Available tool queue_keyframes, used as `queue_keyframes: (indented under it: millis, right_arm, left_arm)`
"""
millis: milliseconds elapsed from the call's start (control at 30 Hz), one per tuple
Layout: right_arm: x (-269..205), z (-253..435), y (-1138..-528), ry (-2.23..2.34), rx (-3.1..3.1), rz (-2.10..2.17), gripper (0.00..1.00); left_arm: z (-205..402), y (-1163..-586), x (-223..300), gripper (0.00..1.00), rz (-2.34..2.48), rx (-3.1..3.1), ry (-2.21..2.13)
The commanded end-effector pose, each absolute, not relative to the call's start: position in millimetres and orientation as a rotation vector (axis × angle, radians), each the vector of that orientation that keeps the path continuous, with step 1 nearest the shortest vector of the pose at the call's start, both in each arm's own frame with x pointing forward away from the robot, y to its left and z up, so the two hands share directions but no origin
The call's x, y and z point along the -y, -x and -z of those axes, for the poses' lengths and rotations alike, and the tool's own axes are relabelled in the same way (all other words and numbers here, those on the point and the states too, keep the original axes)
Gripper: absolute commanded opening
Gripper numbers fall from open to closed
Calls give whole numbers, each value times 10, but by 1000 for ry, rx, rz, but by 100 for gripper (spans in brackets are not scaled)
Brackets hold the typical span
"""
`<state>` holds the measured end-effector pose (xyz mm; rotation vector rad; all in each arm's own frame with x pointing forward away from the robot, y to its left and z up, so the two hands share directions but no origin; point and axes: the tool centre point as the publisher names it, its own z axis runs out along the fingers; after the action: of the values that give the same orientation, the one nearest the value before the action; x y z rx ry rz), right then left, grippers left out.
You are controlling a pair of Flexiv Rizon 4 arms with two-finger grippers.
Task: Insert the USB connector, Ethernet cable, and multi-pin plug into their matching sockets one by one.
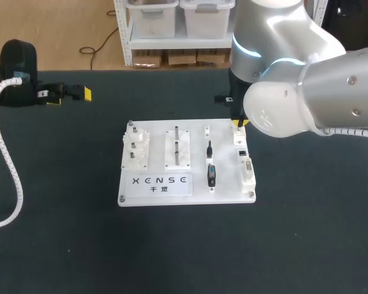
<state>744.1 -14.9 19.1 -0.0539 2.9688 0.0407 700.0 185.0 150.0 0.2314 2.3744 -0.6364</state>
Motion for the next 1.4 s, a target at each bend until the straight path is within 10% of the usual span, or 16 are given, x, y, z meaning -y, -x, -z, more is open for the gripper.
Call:
queue_keyframes:
  millis: [33,1033,1233,1333,1400]
  right_arm:
    - [143,-158,-7453,47,-2974,-28,5]
    - [171,13,-7475,-7,-3036,-76,13]
    - [160,0,-7468,2,-3034,-72,45]
    - [158,-16,-7470,5,-3031,-70,96]
    - [156,-53,-7474,9,-3023,-68,100]
  left_arm:
    - [-1500,-7000,-1850,100,636,-2374,-231]
    - [-1500,-7000,-1850,100,636,-2374,-231]
    - [-1500,-7000,-1850,100,636,-2374,-231]
    - [-1500,-7000,-1850,100,636,-2374,-231]
    - [-1500,-7000,-1850,100,636,-2374,-231]
